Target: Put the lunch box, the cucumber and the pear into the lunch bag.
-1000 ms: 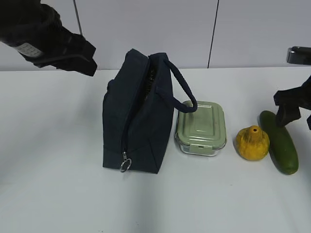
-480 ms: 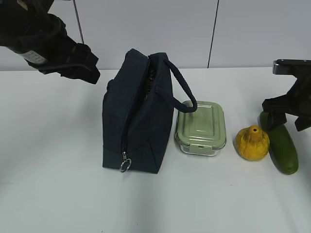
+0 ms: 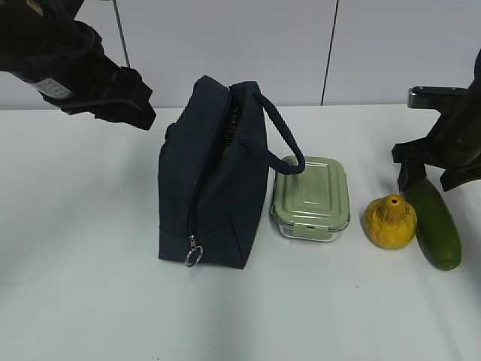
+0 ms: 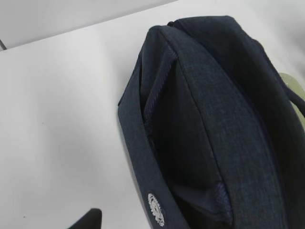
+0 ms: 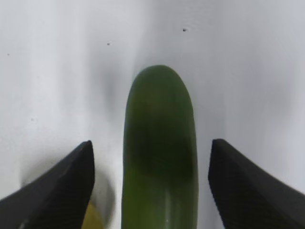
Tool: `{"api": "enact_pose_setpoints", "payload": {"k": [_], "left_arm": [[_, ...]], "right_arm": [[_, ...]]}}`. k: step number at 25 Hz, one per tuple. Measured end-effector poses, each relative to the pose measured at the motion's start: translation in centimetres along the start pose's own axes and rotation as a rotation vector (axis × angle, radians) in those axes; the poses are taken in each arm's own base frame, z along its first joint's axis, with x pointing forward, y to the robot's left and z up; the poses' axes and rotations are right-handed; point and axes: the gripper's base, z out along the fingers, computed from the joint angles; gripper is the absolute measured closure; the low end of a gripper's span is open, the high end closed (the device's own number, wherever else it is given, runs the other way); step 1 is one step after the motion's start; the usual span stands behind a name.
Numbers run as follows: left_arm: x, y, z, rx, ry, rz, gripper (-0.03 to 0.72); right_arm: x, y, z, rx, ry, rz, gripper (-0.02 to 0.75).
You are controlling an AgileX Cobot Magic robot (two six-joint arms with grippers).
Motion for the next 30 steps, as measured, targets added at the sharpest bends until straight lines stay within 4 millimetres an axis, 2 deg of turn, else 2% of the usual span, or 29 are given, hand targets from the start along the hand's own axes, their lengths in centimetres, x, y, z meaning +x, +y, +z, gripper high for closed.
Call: {"api": "enact_pose_setpoints", "payload": {"k": [8,9,11,12,15,18,24,30], "left_arm": [[-0.1,0.0,0.0,-0.002,-0.009,0.001,0.274],[-0.1,0.0,0.0,-0.002,-0.011,0.001,0.274],[-0.1,0.0,0.0,-0.002,-0.012,0.001,0.274],[-0.1,0.0,0.0,-0.002,-0.012,0.001,0.274],[-0.1,0.0,0.0,-0.002,-0.012,0.004,0.274],[-0.4,-0.1,-0.3,0.005,-0.009,0.003,0.274],[-1.4,-0.7,-1.1,0.072,-0.009,0.019,0.274],[-0.7,-0.9,2.0,0.120,0.114,0.032,0.274]], "right_arm": [[-0.2,-0.2,2.6,0.005,0.076,-0.002,0.178],[-0.1,-0.2,2.9,0.010,0.084,-0.007,0.207],[0.0,-0.3,3.1,0.016,0.095,-0.014,0.346],[-0.1,-0.4,3.1,0.024,0.093,-0.017,0.381],[-0.2,-0.6,3.0,0.048,0.093,-0.009,0.384],[-0.5,-0.9,2.4,0.085,0.089,-0.022,0.384],[-1.4,-1.2,-0.7,0.133,0.030,-0.046,0.384],[-1.7,-1.1,-3.9,0.137,-0.039,-0.040,0.385]]}}
